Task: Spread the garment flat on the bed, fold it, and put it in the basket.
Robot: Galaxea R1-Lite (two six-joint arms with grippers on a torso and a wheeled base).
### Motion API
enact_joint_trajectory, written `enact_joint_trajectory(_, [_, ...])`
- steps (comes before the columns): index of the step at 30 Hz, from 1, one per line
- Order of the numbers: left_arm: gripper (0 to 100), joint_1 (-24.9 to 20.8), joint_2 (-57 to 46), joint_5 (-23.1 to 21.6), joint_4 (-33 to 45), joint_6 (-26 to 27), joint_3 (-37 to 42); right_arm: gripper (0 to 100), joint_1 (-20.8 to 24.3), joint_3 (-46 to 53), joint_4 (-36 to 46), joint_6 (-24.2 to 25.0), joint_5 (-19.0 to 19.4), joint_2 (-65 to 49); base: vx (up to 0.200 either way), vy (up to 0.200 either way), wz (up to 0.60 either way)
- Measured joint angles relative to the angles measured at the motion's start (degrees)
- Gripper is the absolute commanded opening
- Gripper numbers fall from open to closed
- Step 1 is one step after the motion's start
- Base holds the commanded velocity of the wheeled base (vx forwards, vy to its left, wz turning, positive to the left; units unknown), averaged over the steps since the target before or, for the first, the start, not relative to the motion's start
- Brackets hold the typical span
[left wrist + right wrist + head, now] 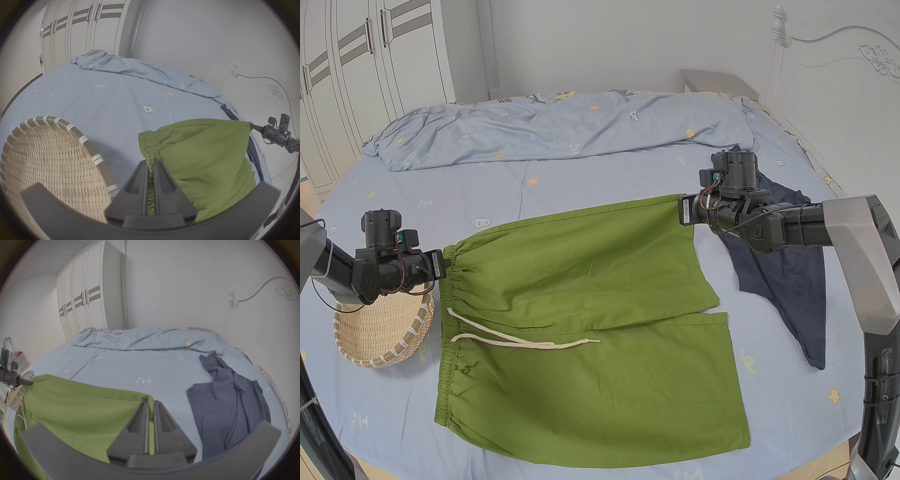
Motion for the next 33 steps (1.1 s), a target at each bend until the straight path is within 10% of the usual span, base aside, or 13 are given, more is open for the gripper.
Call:
enact_joint_trajectory(11, [0, -0.39, 1.51, 0.11, 0.0, 0.01, -2.45, 0, -0.88, -0.05, 0.05, 0.02, 0.02, 0.57, 0.0, 0.0, 0.0])
enact_joint_trajectory(12, [100, -0.49, 1.74, 0.13, 0.0, 0.04, -2.76, 0, -0.99, -0.05, 0.05, 0.0, 0.0, 0.63, 0.0, 0.0, 0.0])
enact_joint_trajectory(13, [100, -0.52, 1.96, 0.13, 0.01, 0.04, -3.15, 0, -1.06, -0.05, 0.07, 0.02, 0.0, 0.71, 0.0, 0.0, 0.0])
enact_joint_trajectory(14, [100, -0.6, 2.15, 0.2, 0.0, 0.01, -3.55, 100, -1.12, -0.05, 0.1, 0.02, -0.02, 0.74, 0.0, 0.0, 0.0])
enact_joint_trajectory(33, [100, -2.69, 1.11, 1.45, 0.01, -1.96, -3.44, 100, -1.32, -0.09, 0.18, 0.66, -0.11, 1.65, 0.0, 0.0, 0.0])
